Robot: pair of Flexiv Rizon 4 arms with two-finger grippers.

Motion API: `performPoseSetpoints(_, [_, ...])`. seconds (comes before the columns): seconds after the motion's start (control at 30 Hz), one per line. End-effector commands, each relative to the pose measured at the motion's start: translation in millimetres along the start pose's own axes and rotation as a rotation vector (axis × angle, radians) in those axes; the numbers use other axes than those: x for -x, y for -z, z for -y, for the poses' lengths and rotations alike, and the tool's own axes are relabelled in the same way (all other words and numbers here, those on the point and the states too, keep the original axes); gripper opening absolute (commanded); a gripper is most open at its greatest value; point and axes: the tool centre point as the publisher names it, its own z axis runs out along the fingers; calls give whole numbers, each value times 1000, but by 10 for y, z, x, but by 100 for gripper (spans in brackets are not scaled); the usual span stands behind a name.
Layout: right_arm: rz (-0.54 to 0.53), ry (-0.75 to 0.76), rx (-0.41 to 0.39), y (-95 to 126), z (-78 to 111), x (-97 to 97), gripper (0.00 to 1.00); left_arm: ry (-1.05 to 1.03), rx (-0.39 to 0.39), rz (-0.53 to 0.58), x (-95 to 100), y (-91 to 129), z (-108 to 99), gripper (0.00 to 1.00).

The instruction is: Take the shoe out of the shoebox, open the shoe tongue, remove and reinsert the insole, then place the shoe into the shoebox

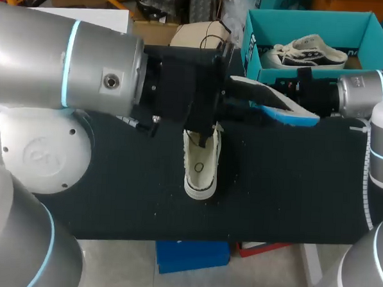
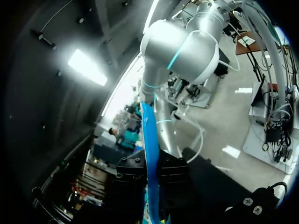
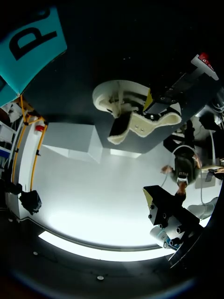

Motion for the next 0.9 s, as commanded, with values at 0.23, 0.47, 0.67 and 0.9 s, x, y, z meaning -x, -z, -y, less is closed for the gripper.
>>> performPoseSetpoints(0.23, [0, 0, 2, -13, 1, 7, 100, -293, -86, 90, -690, 76, -144, 0])
performPoseSetpoints(0.47, [0, 0, 2, -13, 1, 7, 100, -312, -70, 49, -1088, -15, -236, 0])
performPoseSetpoints(0.67, [0, 0, 2, -13, 1, 7, 100, -299, -105, 66, -1381, -14, -322, 0])
performPoseSetpoints(0.9, [0, 0, 2, -13, 1, 7, 100, -260, -137, 94, -1683, -9, -464, 0])
